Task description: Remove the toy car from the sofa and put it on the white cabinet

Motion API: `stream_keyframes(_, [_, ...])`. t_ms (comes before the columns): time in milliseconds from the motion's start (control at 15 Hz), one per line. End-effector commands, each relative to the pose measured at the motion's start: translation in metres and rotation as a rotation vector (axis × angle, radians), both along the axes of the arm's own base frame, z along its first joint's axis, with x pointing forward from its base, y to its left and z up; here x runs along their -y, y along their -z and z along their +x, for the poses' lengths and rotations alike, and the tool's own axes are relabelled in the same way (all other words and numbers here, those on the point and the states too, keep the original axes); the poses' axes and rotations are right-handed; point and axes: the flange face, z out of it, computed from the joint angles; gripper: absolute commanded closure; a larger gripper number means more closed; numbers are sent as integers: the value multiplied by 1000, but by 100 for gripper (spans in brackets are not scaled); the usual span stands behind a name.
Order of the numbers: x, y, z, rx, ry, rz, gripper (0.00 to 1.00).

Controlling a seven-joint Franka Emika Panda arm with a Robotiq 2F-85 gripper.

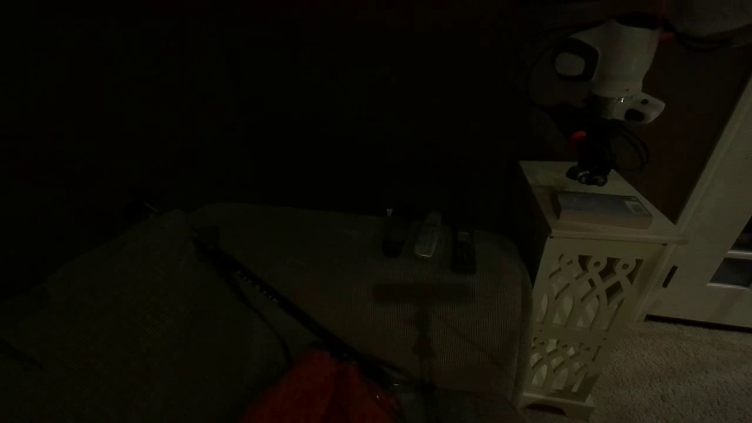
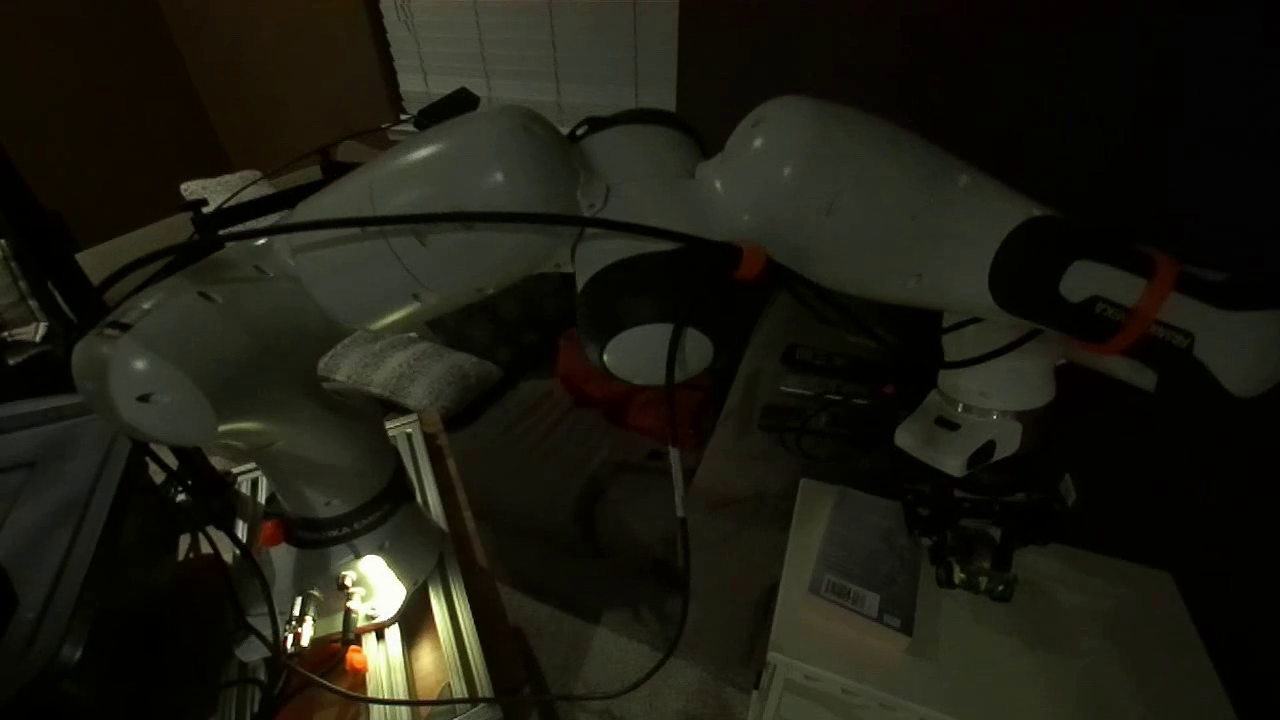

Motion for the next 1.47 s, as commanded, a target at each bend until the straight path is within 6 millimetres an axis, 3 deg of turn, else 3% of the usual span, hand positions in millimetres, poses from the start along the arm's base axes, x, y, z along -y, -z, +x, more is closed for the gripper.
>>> stream_keyframes(0, [6, 3, 4, -6, 32, 39, 60])
stream_keyframes(333, [11, 10, 13, 62, 56, 16, 60])
stream_keyframes(1133, [13, 29, 16, 68, 78, -3, 60])
stream_keyframes(1200, [13, 29, 15, 62, 86, 1, 10])
stream_keyframes(1400, [12, 25, 13, 53, 95, 13, 1])
